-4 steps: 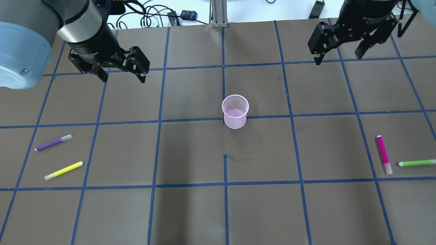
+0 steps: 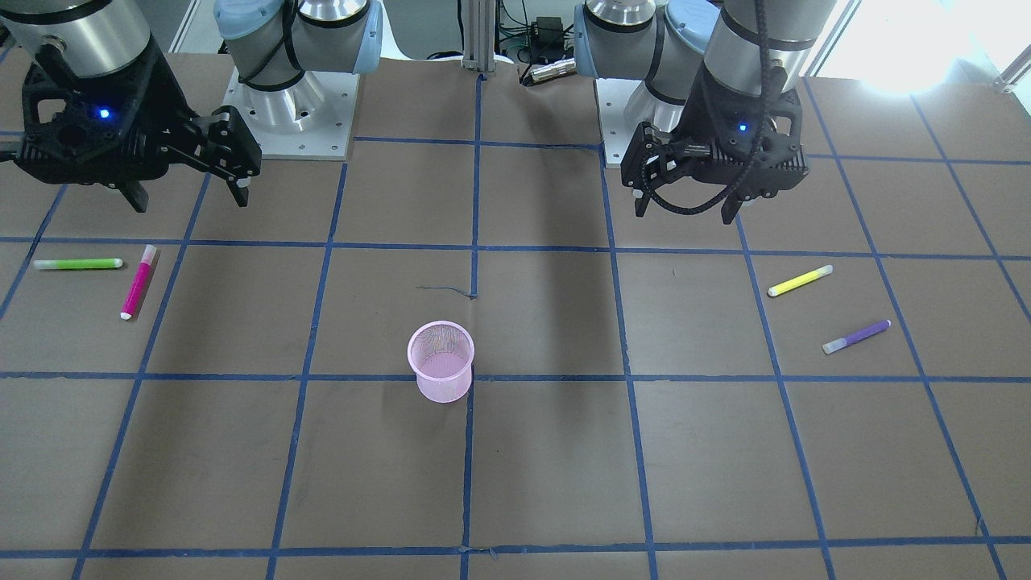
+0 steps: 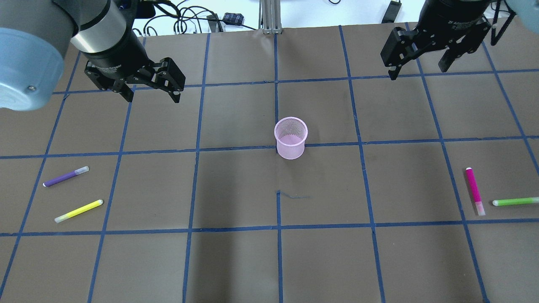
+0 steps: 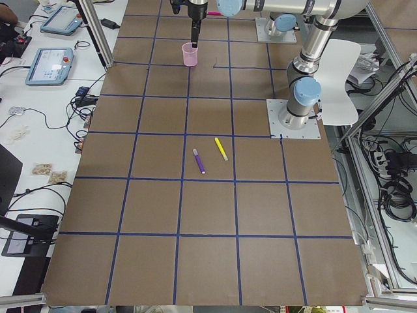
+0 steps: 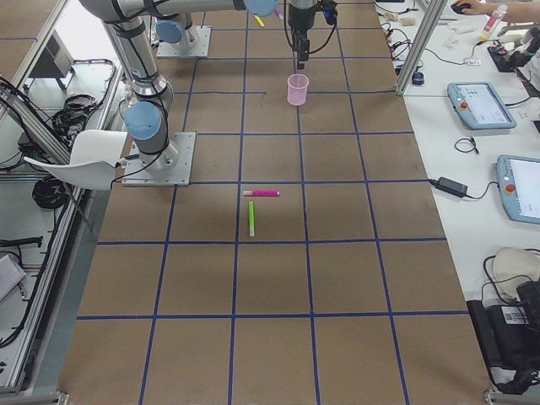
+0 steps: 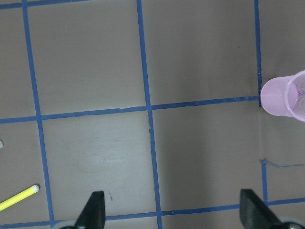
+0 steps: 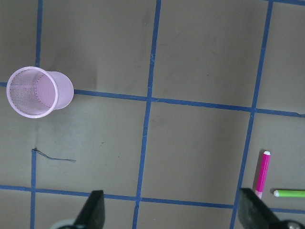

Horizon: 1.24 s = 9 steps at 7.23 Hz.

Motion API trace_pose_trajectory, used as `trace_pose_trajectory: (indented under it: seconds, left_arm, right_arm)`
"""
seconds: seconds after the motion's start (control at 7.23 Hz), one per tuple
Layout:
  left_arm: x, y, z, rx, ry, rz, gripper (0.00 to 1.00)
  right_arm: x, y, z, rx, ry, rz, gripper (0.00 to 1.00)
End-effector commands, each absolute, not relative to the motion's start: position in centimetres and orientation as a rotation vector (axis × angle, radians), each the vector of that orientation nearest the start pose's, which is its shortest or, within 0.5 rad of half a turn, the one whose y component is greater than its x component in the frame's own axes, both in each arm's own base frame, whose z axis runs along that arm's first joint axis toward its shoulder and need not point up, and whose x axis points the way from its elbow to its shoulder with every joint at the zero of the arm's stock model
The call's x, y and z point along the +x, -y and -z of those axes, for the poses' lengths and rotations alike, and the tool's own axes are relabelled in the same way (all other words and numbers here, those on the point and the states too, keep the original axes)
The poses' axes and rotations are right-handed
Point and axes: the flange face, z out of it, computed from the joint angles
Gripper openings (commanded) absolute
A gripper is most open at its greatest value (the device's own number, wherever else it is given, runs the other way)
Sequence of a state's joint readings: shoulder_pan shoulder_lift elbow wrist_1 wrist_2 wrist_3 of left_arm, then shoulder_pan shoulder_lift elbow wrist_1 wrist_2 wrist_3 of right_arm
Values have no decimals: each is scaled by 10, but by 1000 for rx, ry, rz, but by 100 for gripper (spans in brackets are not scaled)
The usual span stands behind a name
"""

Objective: Insert purple and pink pens into pink cup

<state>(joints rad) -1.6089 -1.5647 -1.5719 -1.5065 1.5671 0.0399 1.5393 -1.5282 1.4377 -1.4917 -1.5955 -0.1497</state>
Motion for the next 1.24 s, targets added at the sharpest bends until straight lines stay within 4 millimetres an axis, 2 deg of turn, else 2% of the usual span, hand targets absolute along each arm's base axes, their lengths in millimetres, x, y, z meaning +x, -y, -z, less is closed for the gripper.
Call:
trace_pose_trajectory:
  seconds: [0.0,0.28,0.41,0.55,0.69,0.83,0.97,1.11]
  left_arm:
    - [-152,490,-498,121,-3140,111,100]
    - [-151,489,-500,118,-3140,128,100]
    - [-149,491,-501,111,-3139,135,100]
    - [-150,490,-501,115,-3135,132,100]
    - [-150,489,-502,115,-3134,128,100]
    - [-150,489,-501,113,-3134,125,100]
    - [-150,489,-500,115,-3134,123,100]
    - [-151,489,-500,116,-3138,123,100]
  right_arm:
    - [114,512,-525,-187,-3161,11,100]
    - [113,515,-518,-192,-3162,-1,100]
    - [87,523,-512,-188,-3168,-22,100]
    - [35,537,-482,-80,-3148,-111,100]
    - [0,557,-446,-110,-3144,-125,100]
    - [-25,573,-409,-102,-3153,-143,100]
    - [-69,572,-375,-12,-3133,-206,100]
    - [-117,555,-338,-66,-3126,-269,100]
